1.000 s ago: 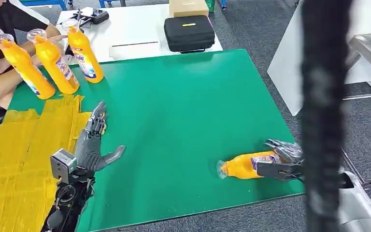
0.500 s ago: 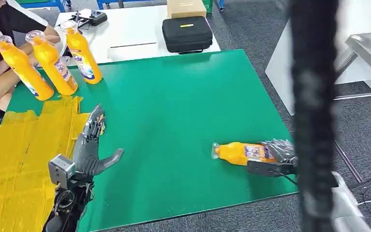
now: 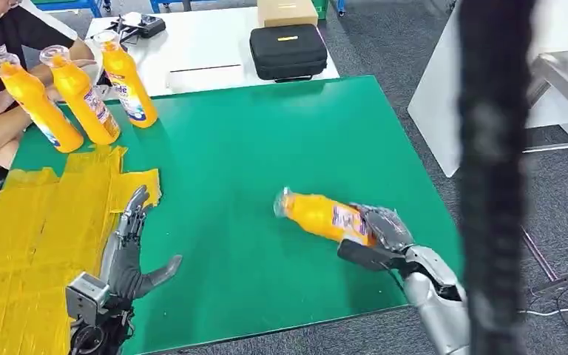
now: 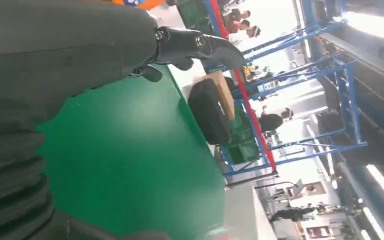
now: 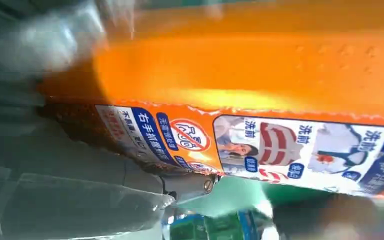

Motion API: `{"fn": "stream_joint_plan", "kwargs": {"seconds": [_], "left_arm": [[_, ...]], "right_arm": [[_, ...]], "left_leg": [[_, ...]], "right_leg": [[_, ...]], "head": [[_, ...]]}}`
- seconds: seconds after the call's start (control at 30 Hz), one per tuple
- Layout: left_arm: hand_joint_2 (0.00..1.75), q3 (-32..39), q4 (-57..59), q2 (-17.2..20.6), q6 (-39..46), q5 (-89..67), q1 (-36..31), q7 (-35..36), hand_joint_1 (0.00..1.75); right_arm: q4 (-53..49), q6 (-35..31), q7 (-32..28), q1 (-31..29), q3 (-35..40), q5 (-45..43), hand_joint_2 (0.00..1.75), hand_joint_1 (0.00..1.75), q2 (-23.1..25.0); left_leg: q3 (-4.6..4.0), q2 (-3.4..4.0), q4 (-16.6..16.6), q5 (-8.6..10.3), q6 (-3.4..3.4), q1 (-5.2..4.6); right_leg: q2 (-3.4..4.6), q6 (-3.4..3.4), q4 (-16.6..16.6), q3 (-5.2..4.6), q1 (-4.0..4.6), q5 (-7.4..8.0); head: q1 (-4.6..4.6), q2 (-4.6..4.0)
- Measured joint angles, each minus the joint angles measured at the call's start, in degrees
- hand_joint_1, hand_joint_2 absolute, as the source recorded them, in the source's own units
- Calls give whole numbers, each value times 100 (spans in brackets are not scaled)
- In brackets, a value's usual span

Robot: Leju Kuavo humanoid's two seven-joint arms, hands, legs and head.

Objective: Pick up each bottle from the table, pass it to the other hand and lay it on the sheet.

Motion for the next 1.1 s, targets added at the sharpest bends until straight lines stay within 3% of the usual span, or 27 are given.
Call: {"fn": "stream_joint_plan", "kwargs": {"seconds": [0.13, 0.4, 0.8, 1.1], "left_arm": [[175, -6, 65, -6, -173, -186, -42, 242, 0], [175, -245, 593, -247, -731, 428, -783, 1152, 0], [175, -706, 1016, -424, -1100, 695, -1371, 1252, 0], [175, -1279, 1259, -673, -1139, 795, -1727, 1416, 0]], "right_arm": [[0, -16, -359, -152, -308, -1545, 175, 175, 492], [162, 304, -618, -513, -626, -3151, 175, 175, 1004], [470, 551, -764, -661, -604, -3706, 175, 175, 1238], [1266, 699, -751, -951, 179, -3199, 175, 175, 1728]], "left_leg": [[1, -2, 0, 3, -1, 0], [0, -3, 2, 9, 0, -3], [-10, -1, 2, 6, -2, -3], [-9, -1, 2, 8, -3, -1]], "right_leg": [[0, 0, 0, 0, 0, 0], [-1, 3, 0, 1, -3, 5], [-1, 3, 1, -9, -2, 4], [-1, 2, 3, -9, -1, 5]], "head": [[-2, 0], [2, 0], [0, 0], [0, 0]]}}
